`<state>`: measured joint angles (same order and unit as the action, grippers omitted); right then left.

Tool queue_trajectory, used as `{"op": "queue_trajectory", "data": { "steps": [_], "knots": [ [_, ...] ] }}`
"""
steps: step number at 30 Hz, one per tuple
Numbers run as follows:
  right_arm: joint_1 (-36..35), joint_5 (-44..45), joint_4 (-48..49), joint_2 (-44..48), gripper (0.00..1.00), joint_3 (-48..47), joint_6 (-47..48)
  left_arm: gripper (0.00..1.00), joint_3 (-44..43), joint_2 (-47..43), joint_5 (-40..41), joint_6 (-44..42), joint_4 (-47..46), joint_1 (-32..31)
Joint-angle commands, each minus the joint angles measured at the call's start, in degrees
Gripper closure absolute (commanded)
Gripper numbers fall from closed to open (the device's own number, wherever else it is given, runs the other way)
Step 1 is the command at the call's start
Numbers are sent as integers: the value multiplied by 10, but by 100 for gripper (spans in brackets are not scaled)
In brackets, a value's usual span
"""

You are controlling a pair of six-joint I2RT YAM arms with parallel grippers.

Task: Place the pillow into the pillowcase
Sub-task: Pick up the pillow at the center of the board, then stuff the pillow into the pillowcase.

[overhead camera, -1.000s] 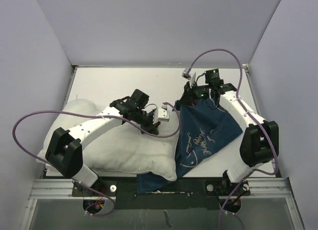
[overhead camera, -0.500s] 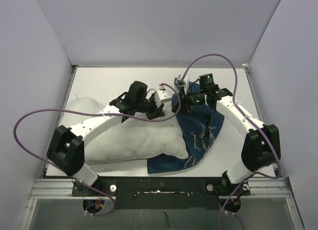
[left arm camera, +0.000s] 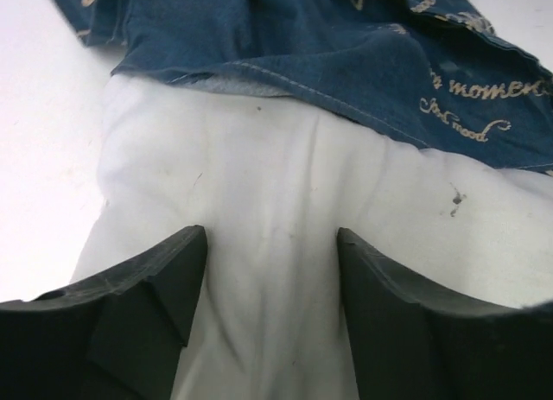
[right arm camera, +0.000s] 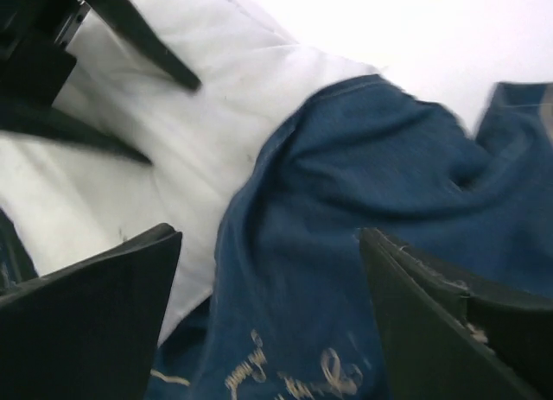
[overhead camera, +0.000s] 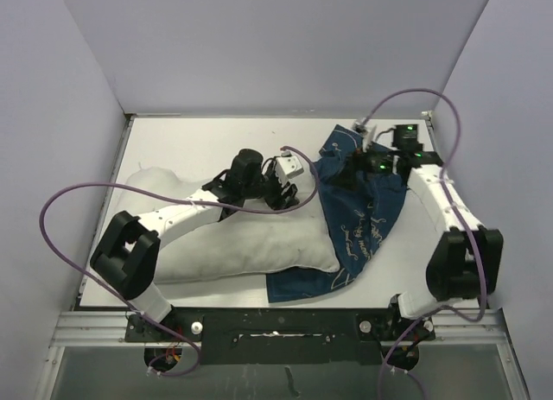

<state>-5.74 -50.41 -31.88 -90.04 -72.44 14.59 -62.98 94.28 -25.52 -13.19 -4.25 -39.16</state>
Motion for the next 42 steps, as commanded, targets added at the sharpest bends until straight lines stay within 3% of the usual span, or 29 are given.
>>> {"op": "queue_trajectory", "data": {
  "steps": [1,7,10,13,17,19,23,32,34,38,42],
  "knots": [
    [67,-146,-35,140,1,34,117,37,-39,-97,76,40,65,11],
    [73,-215,-93,267,2,197,425,30,-3,-234,43,72,131,13],
    [73,-202,-155,263,2,226,522,29,39,-300,27,82,122,-6],
    [73,-149,-180,251,3,223,531,28,81,-335,70,44,122,-71],
    [71,-73,-163,247,10,247,511,26,126,-336,237,-68,121,-236],
    [71,-60,-163,235,15,250,507,24,140,-317,293,-116,113,-286],
    [56,-45,-159,200,22,245,474,19,131,-262,289,-140,115,-306],
    [10,2,-166,138,22,233,448,12,103,-133,348,-222,69,-293],
    [6,9,-165,129,22,232,440,18,98,-111,341,-221,66,-277],
    [-9,21,-157,107,23,226,406,45,88,-80,310,-199,50,-236],
    [-33,60,-133,86,25,222,361,63,84,-71,263,-178,39,-211]
  ]
}}
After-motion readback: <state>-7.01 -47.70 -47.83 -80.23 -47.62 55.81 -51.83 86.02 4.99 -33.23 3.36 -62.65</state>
